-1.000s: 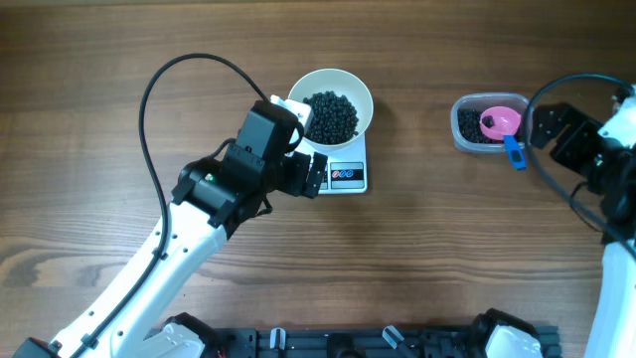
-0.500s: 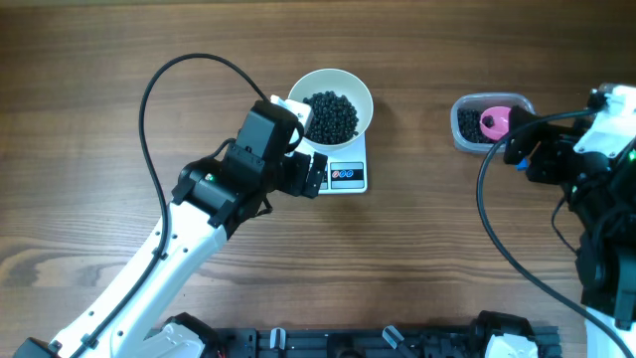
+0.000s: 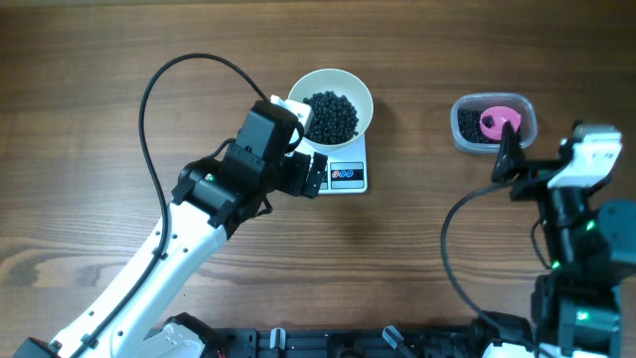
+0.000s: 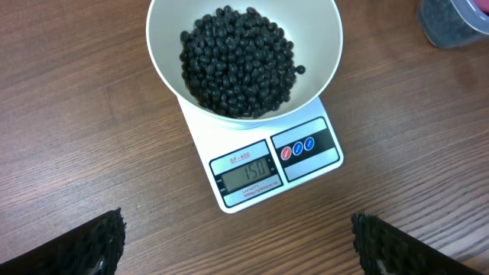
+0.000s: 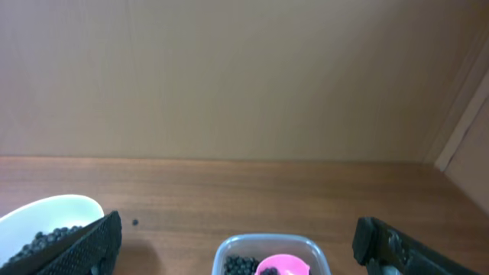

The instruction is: Scoop item into bowl and weigh 150g on scale

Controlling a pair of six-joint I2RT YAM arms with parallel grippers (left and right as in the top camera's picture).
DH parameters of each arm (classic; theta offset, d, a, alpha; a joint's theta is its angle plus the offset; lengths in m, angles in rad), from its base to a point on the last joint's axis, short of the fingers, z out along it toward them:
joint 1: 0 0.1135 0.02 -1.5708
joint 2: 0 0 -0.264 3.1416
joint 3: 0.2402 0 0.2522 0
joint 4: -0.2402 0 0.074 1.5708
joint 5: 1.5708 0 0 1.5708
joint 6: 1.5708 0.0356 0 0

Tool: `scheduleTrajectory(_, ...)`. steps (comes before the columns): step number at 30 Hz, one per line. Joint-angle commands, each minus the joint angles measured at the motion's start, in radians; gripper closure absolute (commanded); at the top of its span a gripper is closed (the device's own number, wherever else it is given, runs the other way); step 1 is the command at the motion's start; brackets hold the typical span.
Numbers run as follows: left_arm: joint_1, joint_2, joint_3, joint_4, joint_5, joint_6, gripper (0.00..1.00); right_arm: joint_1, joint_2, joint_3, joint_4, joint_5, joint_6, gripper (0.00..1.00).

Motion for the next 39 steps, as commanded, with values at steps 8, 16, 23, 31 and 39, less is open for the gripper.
scheduleTrajectory(8, 0.002, 0.008, 0.014, 0.002, 0.008, 0.011, 0.0, 0.007, -0.232, -0.196, 0.055, 0.01, 0.072, 0.0)
scheduleTrajectory(16, 0.002, 0.008, 0.014, 0.002, 0.008, 0.011, 0.0, 0.007, -0.329, -0.264, 0.058, 0.01, 0.074, 0.0)
scheduleTrajectory(23, 0.002, 0.008, 0.014, 0.002, 0.008, 0.011, 0.0, 0.009, -0.466, -0.367, 0.106, 0.01, 0.073, 0.0)
scheduleTrajectory(31, 0.002, 0.008, 0.014, 0.002, 0.008, 0.011, 0.0, 0.091, -0.489, -0.447, 0.18, 0.107, 0.072, 0.0)
scheduleTrajectory(39, 0.002, 0.008, 0.014, 0.002, 0.008, 0.011, 0.0, 0.14, -0.515, -0.465, 0.182, 0.16, 0.07, 0.0)
